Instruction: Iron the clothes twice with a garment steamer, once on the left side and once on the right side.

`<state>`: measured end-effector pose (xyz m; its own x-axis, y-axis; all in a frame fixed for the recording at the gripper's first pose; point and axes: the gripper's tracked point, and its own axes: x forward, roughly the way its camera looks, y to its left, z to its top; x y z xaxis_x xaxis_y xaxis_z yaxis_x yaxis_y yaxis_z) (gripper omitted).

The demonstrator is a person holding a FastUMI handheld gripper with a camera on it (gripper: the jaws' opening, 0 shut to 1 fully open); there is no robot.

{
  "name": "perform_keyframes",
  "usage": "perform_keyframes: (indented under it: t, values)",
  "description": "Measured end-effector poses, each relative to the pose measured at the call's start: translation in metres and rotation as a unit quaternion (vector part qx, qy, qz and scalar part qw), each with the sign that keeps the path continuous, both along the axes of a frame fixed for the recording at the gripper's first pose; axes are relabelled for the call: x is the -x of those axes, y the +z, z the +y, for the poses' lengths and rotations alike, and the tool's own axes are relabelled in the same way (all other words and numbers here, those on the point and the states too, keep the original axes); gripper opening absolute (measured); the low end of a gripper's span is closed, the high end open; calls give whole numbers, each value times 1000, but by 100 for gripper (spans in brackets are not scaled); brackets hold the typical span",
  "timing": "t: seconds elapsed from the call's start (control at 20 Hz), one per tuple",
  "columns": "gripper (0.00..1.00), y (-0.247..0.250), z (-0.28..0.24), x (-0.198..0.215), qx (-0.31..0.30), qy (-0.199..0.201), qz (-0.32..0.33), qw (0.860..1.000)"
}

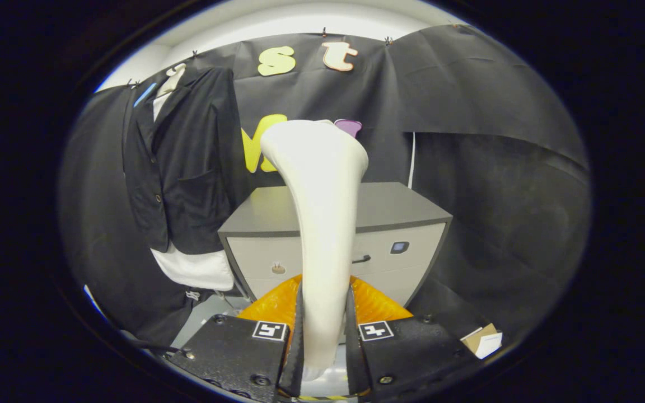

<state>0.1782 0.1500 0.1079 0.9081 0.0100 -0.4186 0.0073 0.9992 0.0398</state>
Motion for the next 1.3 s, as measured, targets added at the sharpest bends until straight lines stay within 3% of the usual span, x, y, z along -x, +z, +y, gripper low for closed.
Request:
perform_keyframes:
  t: [1.3]
  values:
    - [33, 2, 2, 8, 0, 28, -2, 1000]
